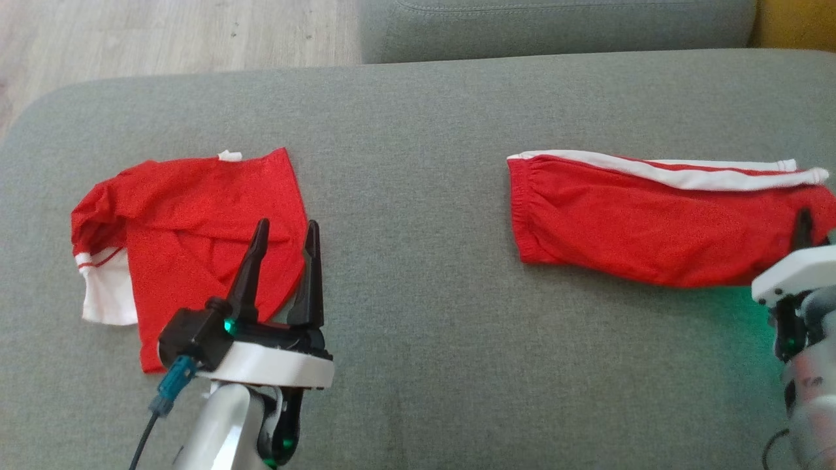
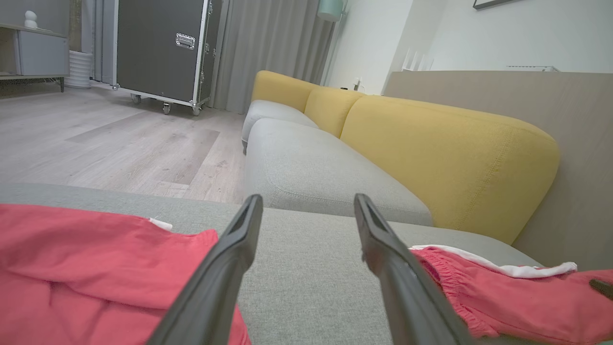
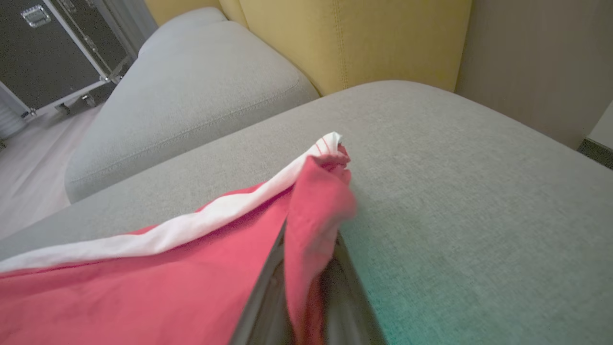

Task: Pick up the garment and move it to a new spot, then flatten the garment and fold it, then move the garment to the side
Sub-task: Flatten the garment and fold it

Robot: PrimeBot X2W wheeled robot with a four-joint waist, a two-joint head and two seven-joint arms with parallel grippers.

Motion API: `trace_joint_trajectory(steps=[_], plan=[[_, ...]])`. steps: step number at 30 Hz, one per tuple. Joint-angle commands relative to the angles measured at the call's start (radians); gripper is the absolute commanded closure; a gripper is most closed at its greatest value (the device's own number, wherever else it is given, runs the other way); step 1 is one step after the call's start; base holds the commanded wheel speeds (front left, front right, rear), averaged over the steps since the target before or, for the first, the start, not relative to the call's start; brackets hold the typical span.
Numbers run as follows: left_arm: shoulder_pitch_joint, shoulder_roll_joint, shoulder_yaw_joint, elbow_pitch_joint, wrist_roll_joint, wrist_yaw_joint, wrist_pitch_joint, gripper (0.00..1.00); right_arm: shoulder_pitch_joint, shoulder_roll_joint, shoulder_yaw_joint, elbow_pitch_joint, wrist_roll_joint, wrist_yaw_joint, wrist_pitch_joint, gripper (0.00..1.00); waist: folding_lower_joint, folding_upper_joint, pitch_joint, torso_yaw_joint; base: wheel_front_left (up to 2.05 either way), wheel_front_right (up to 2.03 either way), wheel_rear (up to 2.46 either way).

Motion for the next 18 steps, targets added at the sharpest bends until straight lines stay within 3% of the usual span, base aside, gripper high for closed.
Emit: trace_joint_trajectory(steps=[1, 10, 18], plan=[[-0.023, 0.008, 0.033, -0.035, 0.012, -0.004, -0.005, 0.0, -0.022, 0.004, 0.019, -0.055, 0.014, -0.001, -0.017, 1.0, 0.0001, -0.0001, 0.003, -0.003, 0.0, 0.0, 0.0], [-0.031, 0.008, 0.027, -0.027, 0.015, -0.01, -0.005, 0.0, -0.025, 0.047, 0.052, -0.159, 0.056, -0.001, -0.019, 1.0, 0.0001, -0.0001, -0.009, 0.016, 0.0, 0.0, 0.0], [-0.018, 0.008, 0.033, -0.021, 0.018, -0.011, -0.005, 0.0, -0.015, 0.103, 0.149, -0.269, 0.1, -0.001, -0.007, 1.0, 0.0001, -0.0001, -0.038, 0.047, 0.0, 0.0, 0.0]])
